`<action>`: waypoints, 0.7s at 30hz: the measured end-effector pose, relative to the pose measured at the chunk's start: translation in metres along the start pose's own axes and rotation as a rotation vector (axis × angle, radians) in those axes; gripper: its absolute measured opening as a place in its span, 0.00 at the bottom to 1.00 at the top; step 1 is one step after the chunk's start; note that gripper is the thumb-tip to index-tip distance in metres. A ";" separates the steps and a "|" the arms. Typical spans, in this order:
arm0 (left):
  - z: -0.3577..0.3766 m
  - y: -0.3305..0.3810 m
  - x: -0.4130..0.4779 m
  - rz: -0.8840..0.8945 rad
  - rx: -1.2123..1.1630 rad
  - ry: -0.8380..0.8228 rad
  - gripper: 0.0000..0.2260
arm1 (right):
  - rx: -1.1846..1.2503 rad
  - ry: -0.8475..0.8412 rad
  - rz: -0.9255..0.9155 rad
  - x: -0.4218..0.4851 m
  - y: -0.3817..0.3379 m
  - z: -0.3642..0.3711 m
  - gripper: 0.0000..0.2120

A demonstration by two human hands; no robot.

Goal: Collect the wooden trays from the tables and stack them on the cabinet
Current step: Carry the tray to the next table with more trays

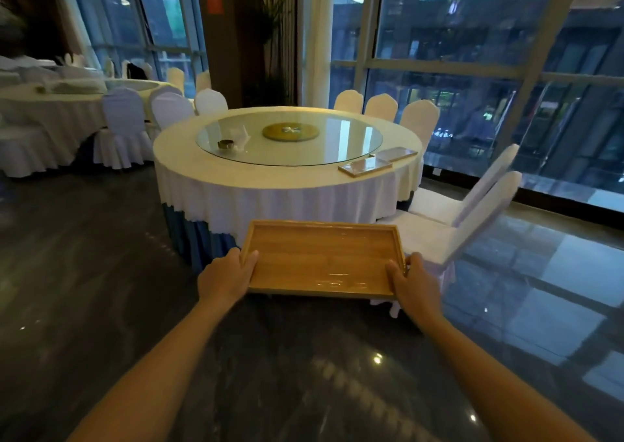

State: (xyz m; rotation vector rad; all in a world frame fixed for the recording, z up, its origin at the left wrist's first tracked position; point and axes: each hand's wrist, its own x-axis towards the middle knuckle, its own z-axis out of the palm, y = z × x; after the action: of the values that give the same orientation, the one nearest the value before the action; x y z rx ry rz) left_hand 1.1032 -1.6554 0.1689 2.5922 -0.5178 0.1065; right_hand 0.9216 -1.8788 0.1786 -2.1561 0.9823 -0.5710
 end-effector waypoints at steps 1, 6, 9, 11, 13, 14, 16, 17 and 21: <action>0.013 0.006 0.026 -0.001 0.001 -0.002 0.19 | -0.028 0.005 0.018 0.028 0.002 0.008 0.18; 0.084 0.043 0.166 0.007 -0.015 -0.043 0.20 | -0.017 -0.008 0.013 0.179 0.017 0.052 0.12; 0.118 0.072 0.260 0.020 -0.034 -0.076 0.21 | -0.027 0.000 0.039 0.274 0.020 0.071 0.10; 0.139 0.094 0.324 0.021 -0.042 -0.096 0.24 | -0.051 0.015 0.070 0.336 0.018 0.077 0.10; 0.156 0.119 0.378 0.030 -0.061 -0.115 0.24 | -0.064 0.034 0.104 0.393 0.017 0.077 0.14; 0.165 0.132 0.402 0.034 -0.081 -0.125 0.23 | -0.065 0.039 0.118 0.419 0.018 0.076 0.16; 0.185 0.157 0.441 0.033 -0.095 -0.133 0.22 | -0.067 0.037 0.129 0.466 0.023 0.076 0.18; 0.197 0.168 0.459 0.032 -0.079 -0.133 0.22 | -0.073 0.042 0.126 0.489 0.028 0.076 0.19; 0.246 0.211 0.522 0.035 -0.021 -0.128 0.22 | -0.100 0.071 0.123 0.577 0.051 0.082 0.19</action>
State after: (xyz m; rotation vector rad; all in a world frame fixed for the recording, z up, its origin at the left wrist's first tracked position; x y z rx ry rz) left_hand 1.5014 -2.1224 0.1358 2.5816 -0.6071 -0.0530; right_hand 1.3048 -2.3198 0.1462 -2.1572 1.1957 -0.5528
